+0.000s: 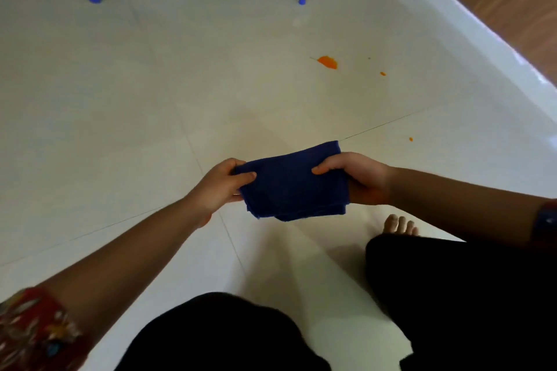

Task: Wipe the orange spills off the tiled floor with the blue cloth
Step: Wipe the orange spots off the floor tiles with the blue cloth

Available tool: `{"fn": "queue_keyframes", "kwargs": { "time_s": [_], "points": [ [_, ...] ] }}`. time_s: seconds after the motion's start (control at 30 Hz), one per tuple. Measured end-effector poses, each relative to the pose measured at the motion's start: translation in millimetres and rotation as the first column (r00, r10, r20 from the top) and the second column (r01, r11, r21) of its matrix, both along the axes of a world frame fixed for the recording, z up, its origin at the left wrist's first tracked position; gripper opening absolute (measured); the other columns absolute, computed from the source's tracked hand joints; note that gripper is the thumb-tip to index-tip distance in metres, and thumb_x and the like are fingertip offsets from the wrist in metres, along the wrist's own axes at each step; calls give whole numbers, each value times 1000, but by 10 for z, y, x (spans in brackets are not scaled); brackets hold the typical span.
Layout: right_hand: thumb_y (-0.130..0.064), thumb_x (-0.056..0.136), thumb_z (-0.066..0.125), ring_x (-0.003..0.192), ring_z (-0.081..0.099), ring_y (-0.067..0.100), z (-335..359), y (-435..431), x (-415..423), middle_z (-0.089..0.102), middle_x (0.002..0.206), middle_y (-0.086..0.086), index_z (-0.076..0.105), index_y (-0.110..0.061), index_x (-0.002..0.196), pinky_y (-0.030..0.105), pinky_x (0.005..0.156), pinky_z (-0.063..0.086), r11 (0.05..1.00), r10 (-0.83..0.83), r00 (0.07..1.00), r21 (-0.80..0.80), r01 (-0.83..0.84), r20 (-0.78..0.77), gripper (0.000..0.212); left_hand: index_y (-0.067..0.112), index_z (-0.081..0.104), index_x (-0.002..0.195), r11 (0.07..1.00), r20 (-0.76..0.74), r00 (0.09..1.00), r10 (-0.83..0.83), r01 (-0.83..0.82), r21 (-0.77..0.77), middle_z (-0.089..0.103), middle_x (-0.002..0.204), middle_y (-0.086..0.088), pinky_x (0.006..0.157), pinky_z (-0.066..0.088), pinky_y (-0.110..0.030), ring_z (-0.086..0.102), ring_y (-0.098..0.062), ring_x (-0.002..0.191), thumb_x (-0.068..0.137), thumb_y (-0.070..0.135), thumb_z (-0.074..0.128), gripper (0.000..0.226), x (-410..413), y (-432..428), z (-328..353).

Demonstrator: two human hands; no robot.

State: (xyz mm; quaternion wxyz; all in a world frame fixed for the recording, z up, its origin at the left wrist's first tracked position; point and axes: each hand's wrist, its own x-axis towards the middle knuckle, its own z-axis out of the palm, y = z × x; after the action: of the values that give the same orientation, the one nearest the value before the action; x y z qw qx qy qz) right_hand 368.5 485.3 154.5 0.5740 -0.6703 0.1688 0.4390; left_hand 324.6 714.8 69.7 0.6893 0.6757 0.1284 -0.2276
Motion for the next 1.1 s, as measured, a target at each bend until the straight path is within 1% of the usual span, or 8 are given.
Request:
{"fn": "queue_keyframes", "kwargs": {
  "time_s": [0.23, 0.37, 0.5, 0.6, 0.67, 0.83, 0.97, 1.1],
  "points": [
    [-4, 88, 54, 88, 70, 26, -189, -546, 333, 74, 97, 10, 63, -8, 107, 35, 73, 59, 965, -261, 964, 50, 259, 43, 22, 25, 53, 124, 977, 20, 998, -61, 56, 208, 61, 118, 4, 96, 44, -34, 58, -15, 110, 91, 26, 62, 35, 458, -337, -30],
    [-3, 87, 53, 98, 68, 30, -219, -1117, 788, 69, 115, 16, 58, -5, 122, 38, 78, 58, 898, -439, 888, 106, 428, 134, 35, 29, 57, 111, 951, -68, 990, -127, 141, 274, 66, 111, 5, 88, 44, -30, 62, -14, 104, 71, 39, 67, 42, 802, -613, -22],
    [1, 86, 51, 95, 67, 30, -324, -1705, 1219, 66, 116, 14, 52, -6, 128, 38, 70, 57, 752, -658, 735, 171, 636, 162, 43, 28, 57, 114, 931, -129, 977, -167, 200, 306, 68, 110, 4, 85, 45, -28, 64, -14, 103, 89, 28, 63, 26, 1101, -972, -17],
    [0, 89, 44, 106, 64, 32, -525, -2100, 1462, 62, 123, 15, 47, -6, 132, 42, 81, 55, 637, -766, 632, 272, 721, 117, 44, 29, 58, 113, 922, -155, 974, -165, 209, 327, 69, 108, 2, 82, 44, -27, 64, -15, 103, 73, 38, 70, 42, 1309, -1311, -14],
    [-2, 91, 44, 105, 63, 30, -627, -2317, 1625, 63, 116, 11, 48, -9, 128, 43, 85, 53, 569, -816, 572, 294, 768, 85, 38, 29, 58, 113, 916, -174, 969, -177, 227, 331, 68, 110, 0, 79, 44, -26, 65, -14, 100, 68, 41, 66, 47, 1453, -1544, -49],
    [-12, 93, 49, 106, 59, 23, -907, -2731, 2051, 59, 113, 4, 43, -16, 119, 36, 88, 49, 455, -890, 453, 181, 872, 57, 27, 25, 56, 121, 925, -187, 977, -99, 160, 345, 66, 116, 0, 80, 43, -23, 64, -15, 102, 92, 24, 60, 29, 1825, -2099, -167],
    [-11, 91, 50, 88, 60, 14, -1017, -3003, 2346, 61, 95, -1, 54, -17, 102, 28, 69, 49, 456, -888, 441, 134, 880, 132, 13, 27, 58, 116, 931, -178, 982, -59, 118, 346, 67, 113, -1, 86, 43, -26, 64, -14, 102, 93, 26, 58, 23, 2182, -2550, -268],
    [-5, 90, 50, 88, 61, 14, -1025, -3228, 2505, 64, 94, -3, 56, -24, 95, 28, 73, 51, 462, -882, 425, 198, 864, 201, 20, 26, 60, 115, 911, -171, 973, -157, 209, 355, 67, 114, 2, 82, 43, -21, 64, -12, 102, 95, 25, 54, 21, 2469, -2864, -315]
  ]
}}
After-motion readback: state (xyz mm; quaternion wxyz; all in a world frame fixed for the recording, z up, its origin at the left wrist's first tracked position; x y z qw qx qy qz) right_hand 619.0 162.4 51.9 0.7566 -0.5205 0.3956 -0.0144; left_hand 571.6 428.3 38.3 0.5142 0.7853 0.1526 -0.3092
